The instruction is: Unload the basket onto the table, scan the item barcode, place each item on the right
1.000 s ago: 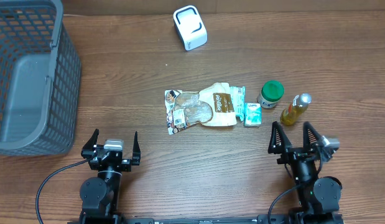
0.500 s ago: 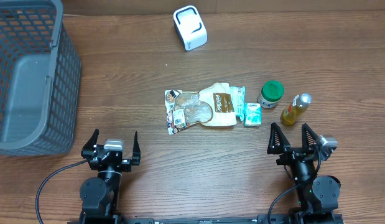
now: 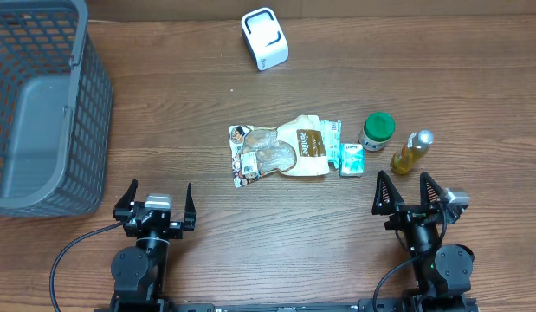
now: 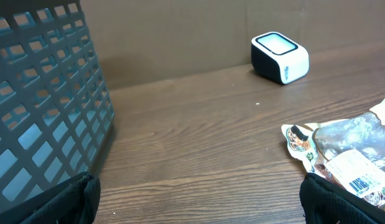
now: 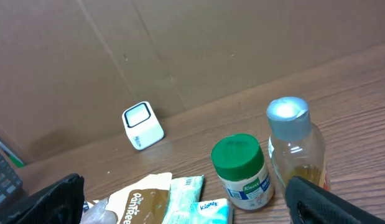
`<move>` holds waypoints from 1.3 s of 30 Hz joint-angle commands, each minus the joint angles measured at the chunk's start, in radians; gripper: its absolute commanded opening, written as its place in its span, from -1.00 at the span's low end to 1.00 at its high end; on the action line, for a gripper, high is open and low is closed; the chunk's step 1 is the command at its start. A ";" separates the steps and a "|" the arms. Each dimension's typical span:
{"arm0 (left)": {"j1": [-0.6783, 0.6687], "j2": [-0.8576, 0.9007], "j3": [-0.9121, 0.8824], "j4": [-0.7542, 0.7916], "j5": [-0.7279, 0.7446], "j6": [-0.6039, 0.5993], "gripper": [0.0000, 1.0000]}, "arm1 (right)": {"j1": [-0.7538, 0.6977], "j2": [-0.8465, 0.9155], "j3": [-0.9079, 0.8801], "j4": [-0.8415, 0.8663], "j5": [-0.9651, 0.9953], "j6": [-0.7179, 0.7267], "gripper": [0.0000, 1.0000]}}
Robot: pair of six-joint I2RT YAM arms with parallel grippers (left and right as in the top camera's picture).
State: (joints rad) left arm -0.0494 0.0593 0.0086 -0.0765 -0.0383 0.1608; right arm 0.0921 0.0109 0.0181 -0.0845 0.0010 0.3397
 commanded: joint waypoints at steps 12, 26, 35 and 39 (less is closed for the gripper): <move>0.010 -0.001 -0.004 0.002 0.006 0.016 0.99 | -0.005 -0.008 -0.010 0.002 0.005 0.001 1.00; 0.010 -0.001 -0.004 0.002 0.006 0.016 0.99 | -0.005 -0.008 -0.010 0.001 0.006 -0.535 1.00; 0.010 -0.001 -0.004 0.002 0.006 0.016 0.99 | -0.003 -0.008 -0.010 0.001 -0.014 -0.427 1.00; 0.010 -0.001 -0.004 0.002 0.006 0.016 0.99 | -0.003 -0.008 -0.010 0.001 -0.013 -0.380 1.00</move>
